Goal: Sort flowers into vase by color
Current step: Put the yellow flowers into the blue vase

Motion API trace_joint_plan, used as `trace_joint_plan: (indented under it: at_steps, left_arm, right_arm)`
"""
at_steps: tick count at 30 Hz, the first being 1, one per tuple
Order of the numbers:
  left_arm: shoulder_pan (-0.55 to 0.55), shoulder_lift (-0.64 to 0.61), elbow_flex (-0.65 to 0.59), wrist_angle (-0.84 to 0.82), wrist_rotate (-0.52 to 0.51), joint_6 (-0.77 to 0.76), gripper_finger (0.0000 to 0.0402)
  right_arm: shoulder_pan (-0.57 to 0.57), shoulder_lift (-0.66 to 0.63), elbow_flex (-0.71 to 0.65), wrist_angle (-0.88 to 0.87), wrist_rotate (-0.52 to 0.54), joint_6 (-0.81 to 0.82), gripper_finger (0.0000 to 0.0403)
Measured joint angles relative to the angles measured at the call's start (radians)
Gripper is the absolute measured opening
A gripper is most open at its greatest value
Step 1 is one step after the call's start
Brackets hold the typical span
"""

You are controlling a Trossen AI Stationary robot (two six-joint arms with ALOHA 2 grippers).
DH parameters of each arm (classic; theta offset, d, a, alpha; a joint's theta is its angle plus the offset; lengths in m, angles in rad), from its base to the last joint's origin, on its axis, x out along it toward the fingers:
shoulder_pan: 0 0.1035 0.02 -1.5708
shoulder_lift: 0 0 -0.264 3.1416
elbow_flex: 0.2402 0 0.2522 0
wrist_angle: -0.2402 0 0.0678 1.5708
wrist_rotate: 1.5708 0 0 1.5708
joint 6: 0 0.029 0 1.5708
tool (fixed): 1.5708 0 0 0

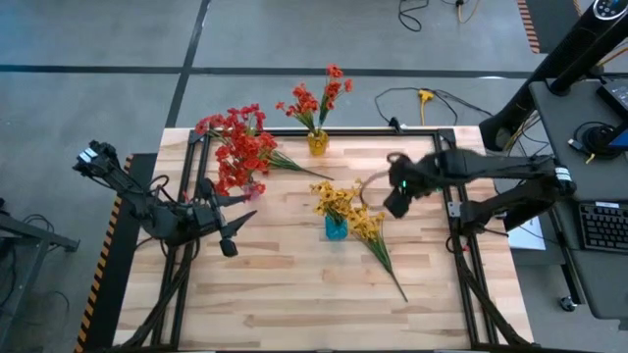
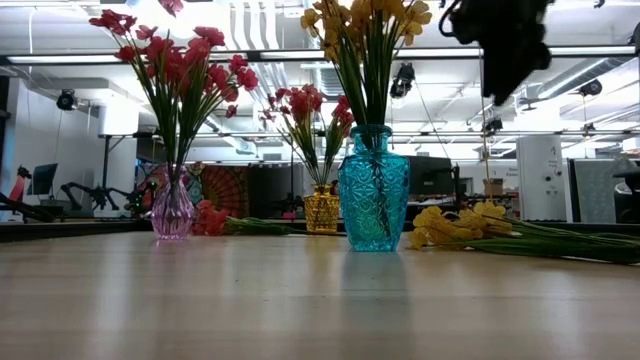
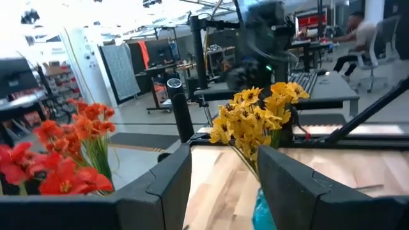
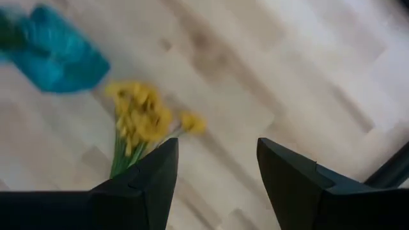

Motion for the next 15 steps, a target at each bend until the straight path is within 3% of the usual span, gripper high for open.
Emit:
trace_joint_plan:
  at_steps: [7, 15]
  left_arm:
    - [-0.017, 0.035, 0.000, 0.002, 0.065, -0.111, 0.0162]
    - [-0.023, 0.100, 0.051, 0.033, 0.077, -0.126, 0.0162]
  right_arm:
    - [0.187, 0.000, -0.128, 0.038, 0.006, 0.182, 0.0206]
    - [0.357, 0.003, -0.277, 0.261, 0.005, 0.344, 0.0206]
